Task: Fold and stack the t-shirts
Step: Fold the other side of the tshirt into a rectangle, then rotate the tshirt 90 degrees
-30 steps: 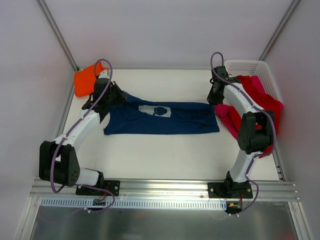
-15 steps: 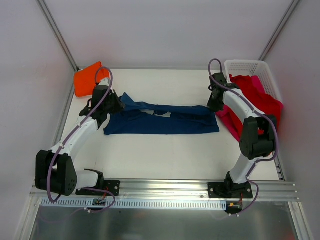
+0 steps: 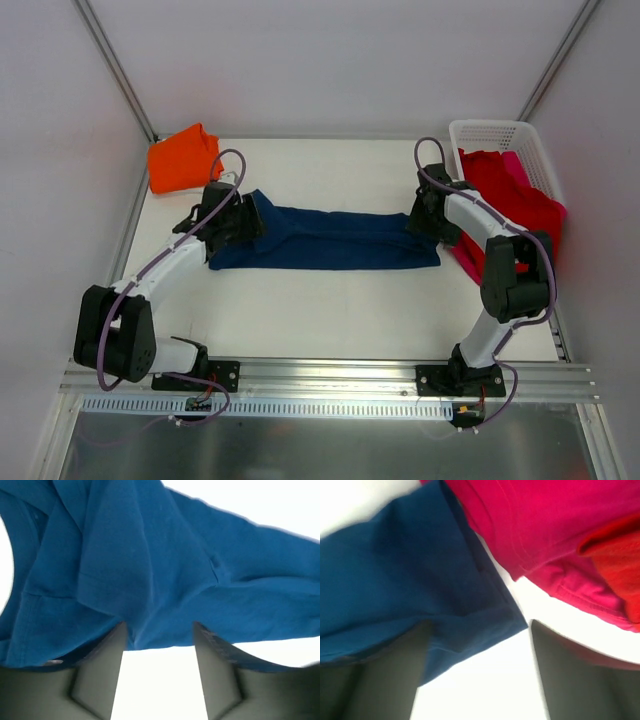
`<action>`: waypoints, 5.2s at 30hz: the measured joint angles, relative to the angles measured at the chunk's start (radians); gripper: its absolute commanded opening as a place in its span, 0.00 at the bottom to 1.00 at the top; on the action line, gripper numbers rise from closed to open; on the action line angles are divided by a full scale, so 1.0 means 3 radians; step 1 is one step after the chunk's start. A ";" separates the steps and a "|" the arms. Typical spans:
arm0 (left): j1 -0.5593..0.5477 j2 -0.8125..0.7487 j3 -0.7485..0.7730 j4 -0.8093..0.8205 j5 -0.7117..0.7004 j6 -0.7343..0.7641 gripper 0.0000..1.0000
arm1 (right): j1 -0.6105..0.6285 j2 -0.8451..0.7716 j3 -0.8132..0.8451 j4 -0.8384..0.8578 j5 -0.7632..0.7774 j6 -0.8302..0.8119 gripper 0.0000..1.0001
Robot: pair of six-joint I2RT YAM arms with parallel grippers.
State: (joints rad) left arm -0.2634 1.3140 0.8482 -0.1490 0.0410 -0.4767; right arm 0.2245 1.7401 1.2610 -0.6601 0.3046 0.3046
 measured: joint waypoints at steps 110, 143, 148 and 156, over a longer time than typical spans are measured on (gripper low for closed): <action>0.0488 0.2524 0.2922 0.2146 0.1665 -0.1343 0.99 | 0.0732 -0.2984 -0.1785 0.0319 -0.0507 -0.0098 0.99; -0.1658 0.2876 0.1943 0.1359 0.0926 -0.0755 0.92 | 0.0735 -0.3312 -0.2068 0.0393 -0.0390 -0.0084 0.99; -0.1710 0.2805 0.2126 0.0722 0.0526 -0.0516 0.93 | 0.0735 -0.3334 -0.2000 0.0262 -0.0373 -0.0085 0.99; -0.1745 0.2558 0.1949 0.0223 0.0193 -0.0253 0.94 | 0.0735 -0.3576 -0.1954 0.0154 -0.0361 -0.0058 0.99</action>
State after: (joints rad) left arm -0.7868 2.0815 1.4330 -0.0822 0.0990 -0.5526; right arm 0.4450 0.6674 0.6746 -0.6140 0.1963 0.2871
